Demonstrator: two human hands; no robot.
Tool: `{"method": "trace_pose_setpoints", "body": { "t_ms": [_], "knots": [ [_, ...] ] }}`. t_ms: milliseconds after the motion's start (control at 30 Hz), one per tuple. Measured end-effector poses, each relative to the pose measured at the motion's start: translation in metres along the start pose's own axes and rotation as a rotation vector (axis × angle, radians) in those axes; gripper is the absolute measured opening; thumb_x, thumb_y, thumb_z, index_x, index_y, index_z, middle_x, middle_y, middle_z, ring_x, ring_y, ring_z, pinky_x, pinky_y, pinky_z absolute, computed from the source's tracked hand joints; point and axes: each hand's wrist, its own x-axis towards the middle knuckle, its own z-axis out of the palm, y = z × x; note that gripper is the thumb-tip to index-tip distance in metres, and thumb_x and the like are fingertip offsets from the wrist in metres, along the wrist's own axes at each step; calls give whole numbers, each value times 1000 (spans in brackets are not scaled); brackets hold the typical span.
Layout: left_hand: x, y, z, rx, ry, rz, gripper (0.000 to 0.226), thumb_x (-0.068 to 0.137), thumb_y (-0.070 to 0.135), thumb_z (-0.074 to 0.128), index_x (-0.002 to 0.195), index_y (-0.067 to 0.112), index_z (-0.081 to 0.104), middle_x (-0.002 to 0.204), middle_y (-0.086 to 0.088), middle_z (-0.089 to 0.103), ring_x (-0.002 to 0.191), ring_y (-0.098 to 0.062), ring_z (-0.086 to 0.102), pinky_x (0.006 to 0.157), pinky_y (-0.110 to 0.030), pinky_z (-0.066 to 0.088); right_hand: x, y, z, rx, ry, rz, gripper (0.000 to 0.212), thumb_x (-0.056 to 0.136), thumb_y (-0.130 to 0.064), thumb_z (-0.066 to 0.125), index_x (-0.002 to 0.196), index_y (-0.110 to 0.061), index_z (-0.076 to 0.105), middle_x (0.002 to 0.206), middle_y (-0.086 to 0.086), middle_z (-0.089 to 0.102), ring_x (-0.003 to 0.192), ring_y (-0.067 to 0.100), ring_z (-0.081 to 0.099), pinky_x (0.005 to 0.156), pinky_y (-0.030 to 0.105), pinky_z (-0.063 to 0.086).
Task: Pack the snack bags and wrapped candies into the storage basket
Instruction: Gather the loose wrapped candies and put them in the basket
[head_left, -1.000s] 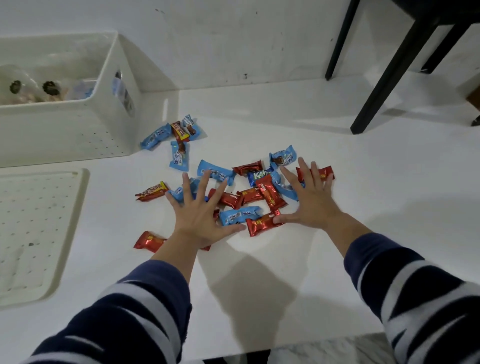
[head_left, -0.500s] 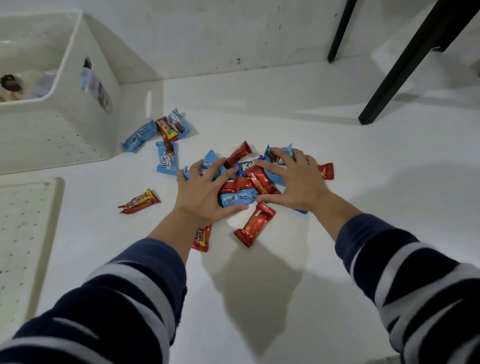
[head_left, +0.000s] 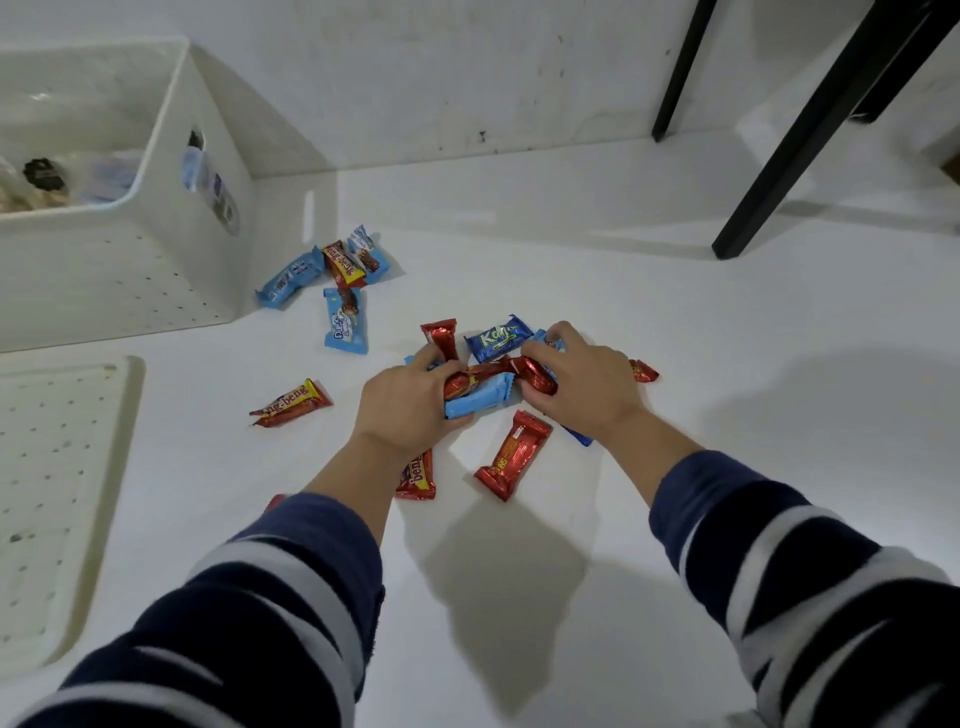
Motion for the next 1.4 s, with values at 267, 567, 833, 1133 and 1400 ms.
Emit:
{"method": "trace_pose_setpoints", "body": {
  "t_ms": [267,567,833,1133,1400],
  "knots": [
    [-18,-6,-20,-3,-42,-116,45,89,51,55,127,27,57,119,6,54,87,-15,60,63,-24,42,-7,-9,-13,21,-31,120,31,91,-47,50,111,-28,61,100,-1,59,64,25,63,56,29,49],
    [-33,-7,-72,-2,116,-207,36,83,50,63,103,21,65,100,5,59,82,-21,62,64,-32,47,7,-24,-65,110,-6,136,29,90,-48,49,110,-31,59,96,-5,58,75,21,62,64,29,50],
    [-70,-26,-147,21,282,-326,32,79,50,63,101,27,66,96,7,63,82,-20,64,59,-25,42,32,-71,-141,157,89,-10,25,85,-48,53,104,-32,59,86,-8,55,75,19,60,65,29,49],
    [-129,-93,-239,65,468,-516,22,79,45,63,90,25,65,86,5,63,80,-20,63,61,-25,41,83,-185,-197,206,165,-235,24,85,-48,54,100,-31,61,84,-4,60,74,20,59,65,31,50],
    [-136,-214,-319,96,597,-542,24,79,41,64,77,20,54,76,3,55,69,-19,56,57,-26,37,169,-318,-213,221,190,-363,28,86,-50,54,106,-31,60,86,-6,59,76,16,59,62,26,47]
  ]
}}
